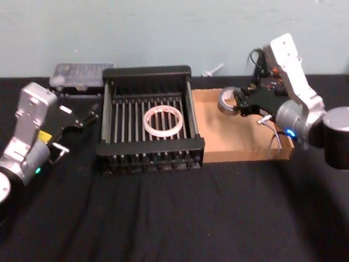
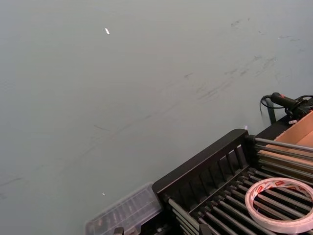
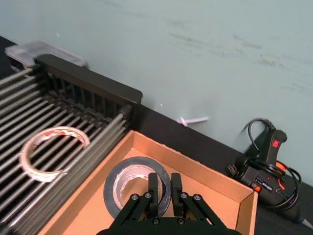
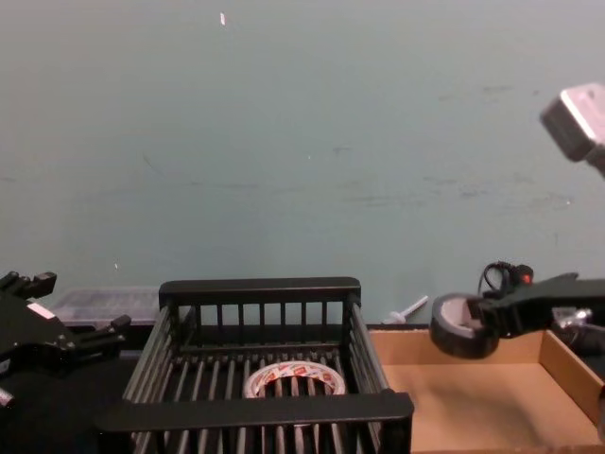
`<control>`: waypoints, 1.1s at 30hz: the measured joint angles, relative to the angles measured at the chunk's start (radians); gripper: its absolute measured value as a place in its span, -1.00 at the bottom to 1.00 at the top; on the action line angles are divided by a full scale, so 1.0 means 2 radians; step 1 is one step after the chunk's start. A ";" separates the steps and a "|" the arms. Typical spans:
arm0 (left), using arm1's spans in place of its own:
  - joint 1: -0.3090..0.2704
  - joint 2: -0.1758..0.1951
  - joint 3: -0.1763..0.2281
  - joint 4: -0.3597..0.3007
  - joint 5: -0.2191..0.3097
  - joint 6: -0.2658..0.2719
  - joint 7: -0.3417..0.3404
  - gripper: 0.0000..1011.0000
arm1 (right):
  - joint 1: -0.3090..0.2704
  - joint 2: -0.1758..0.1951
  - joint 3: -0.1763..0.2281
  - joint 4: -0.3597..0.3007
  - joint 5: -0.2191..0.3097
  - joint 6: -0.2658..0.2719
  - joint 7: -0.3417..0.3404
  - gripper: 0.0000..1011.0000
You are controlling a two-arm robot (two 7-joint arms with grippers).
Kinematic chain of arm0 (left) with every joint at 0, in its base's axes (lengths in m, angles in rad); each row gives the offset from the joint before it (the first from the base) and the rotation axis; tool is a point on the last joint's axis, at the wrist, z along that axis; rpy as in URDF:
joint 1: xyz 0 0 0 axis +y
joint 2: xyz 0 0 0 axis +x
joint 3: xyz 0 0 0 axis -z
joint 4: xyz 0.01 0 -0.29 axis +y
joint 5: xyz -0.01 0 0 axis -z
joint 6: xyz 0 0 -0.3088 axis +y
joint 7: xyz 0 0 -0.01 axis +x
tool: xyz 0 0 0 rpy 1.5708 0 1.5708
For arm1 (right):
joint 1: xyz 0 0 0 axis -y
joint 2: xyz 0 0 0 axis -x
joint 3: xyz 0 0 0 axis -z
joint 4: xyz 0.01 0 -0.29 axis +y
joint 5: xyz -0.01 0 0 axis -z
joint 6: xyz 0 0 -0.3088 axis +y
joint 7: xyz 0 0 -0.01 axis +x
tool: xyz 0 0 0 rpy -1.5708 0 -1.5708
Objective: Pick up the white tape and place it into the black box , Pick up the silver tape and place it into the brown box.
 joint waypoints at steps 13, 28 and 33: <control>0.000 0.000 0.000 0.000 0.000 0.000 0.000 0.98 | 0.030 -0.028 -0.004 0.074 -0.024 0.003 -0.005 -0.68; 0.000 0.000 0.000 0.000 0.000 0.000 0.000 0.98 | 0.028 -0.027 -0.004 0.071 -0.023 0.003 -0.005 -0.40; 0.000 0.000 0.000 0.000 0.000 0.000 0.000 0.98 | 0.028 -0.026 -0.003 0.070 -0.022 0.002 -0.005 -0.12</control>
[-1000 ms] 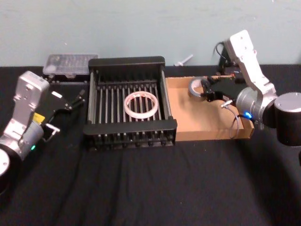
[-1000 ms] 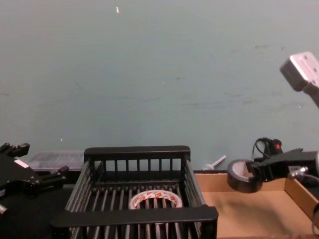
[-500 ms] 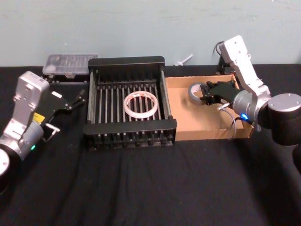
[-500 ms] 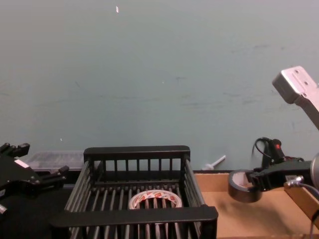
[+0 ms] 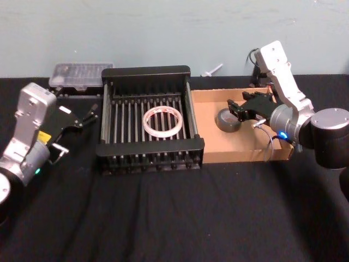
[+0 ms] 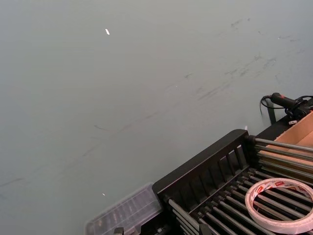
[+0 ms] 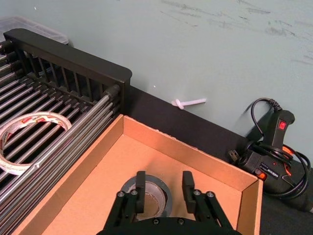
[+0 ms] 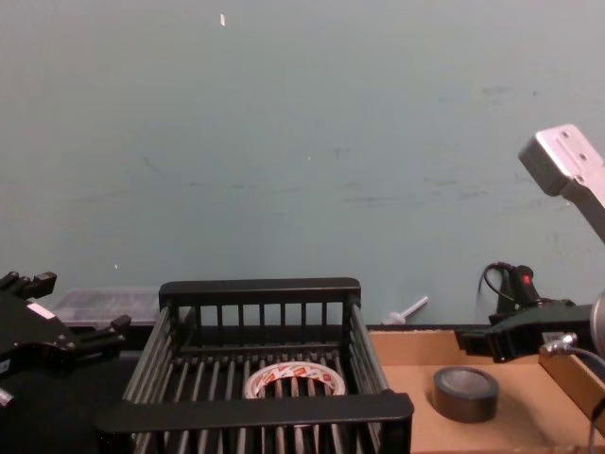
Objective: Pick up the white tape and place it into the black box , Pick up the silver tape and place it into the brown box.
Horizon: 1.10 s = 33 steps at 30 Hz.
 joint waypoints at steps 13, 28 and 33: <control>0.000 0.000 0.000 0.000 0.000 0.000 0.000 0.98 | -0.001 0.001 0.000 -0.001 0.001 0.000 0.000 0.69; 0.000 0.000 0.000 0.000 0.000 0.000 0.000 0.98 | -0.001 0.001 0.000 -0.001 0.001 0.000 0.000 0.98; 0.000 0.000 0.000 0.000 0.000 0.000 0.000 0.98 | -0.001 0.001 0.000 -0.001 0.001 0.000 0.000 0.98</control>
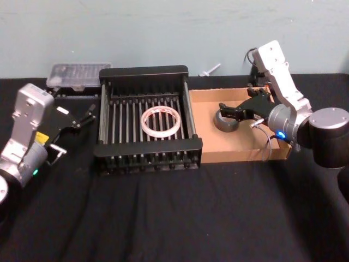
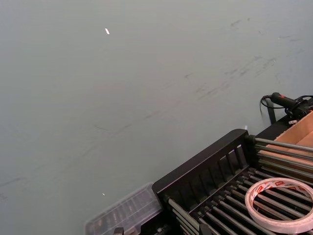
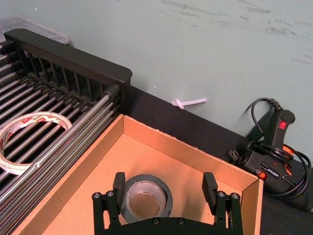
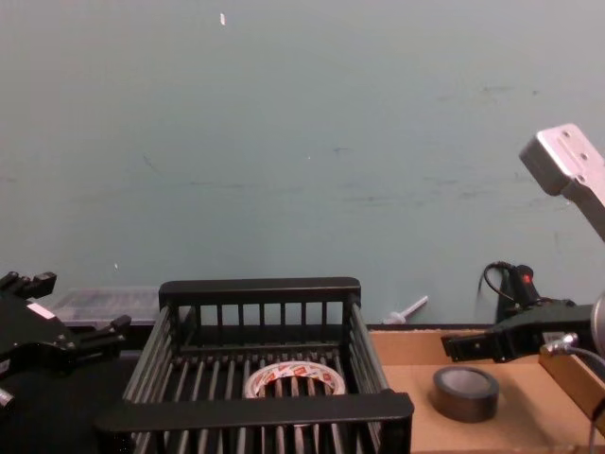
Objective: Pick up the white tape and place it into the black box , Pick up the silver tape and place it into the brown box.
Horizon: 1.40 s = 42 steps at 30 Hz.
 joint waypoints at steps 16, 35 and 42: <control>0.000 0.000 0.000 0.000 0.000 0.000 0.000 0.98 | -0.036 -0.001 0.028 -0.043 -0.005 -0.035 -0.008 0.98; 0.000 0.000 0.000 0.000 0.000 0.000 0.000 0.98 | -0.145 -0.001 0.075 -0.104 -0.050 -0.206 -0.073 0.98; 0.000 0.000 0.000 0.000 0.000 0.000 0.000 0.98 | -0.156 -0.006 0.079 -0.098 -0.064 -0.224 -0.074 0.98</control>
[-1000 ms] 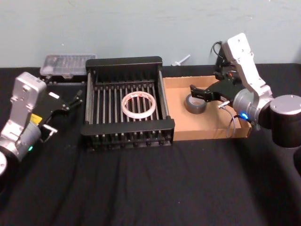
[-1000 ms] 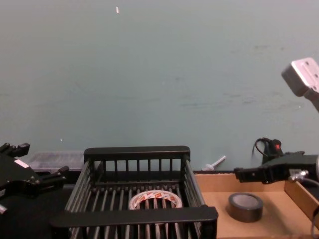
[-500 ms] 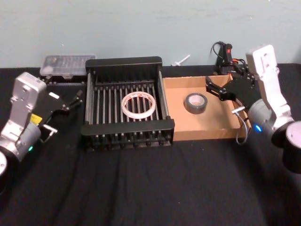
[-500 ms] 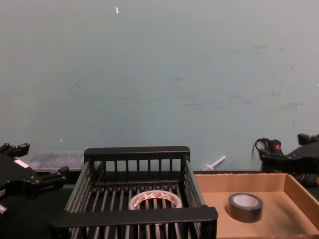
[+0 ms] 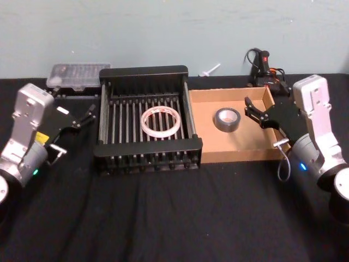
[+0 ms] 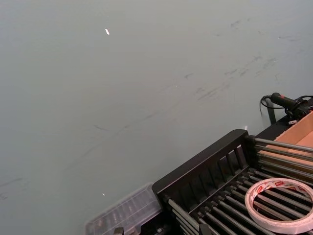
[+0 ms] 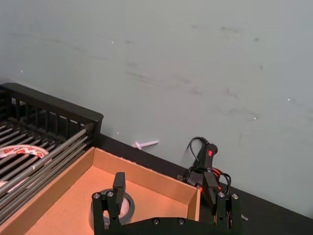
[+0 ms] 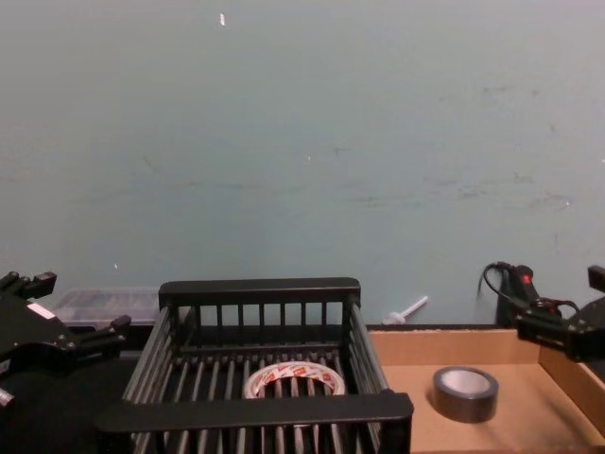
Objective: Pick up the white tape and place it into the black box , Pick up the silver tape and place it into the brown box.
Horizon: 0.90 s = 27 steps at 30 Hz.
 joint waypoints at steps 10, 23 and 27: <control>0.000 0.000 0.000 0.000 0.000 0.000 0.000 0.98 | 0.000 -0.001 0.000 0.002 -0.002 -0.001 0.000 0.98; 0.000 0.000 0.000 0.000 0.000 0.000 0.000 0.98 | 0.000 0.000 0.000 0.001 -0.001 0.001 0.000 0.98; 0.000 0.000 0.000 0.000 0.000 0.000 0.000 0.98 | 0.001 0.000 0.000 0.001 0.000 0.001 0.000 0.98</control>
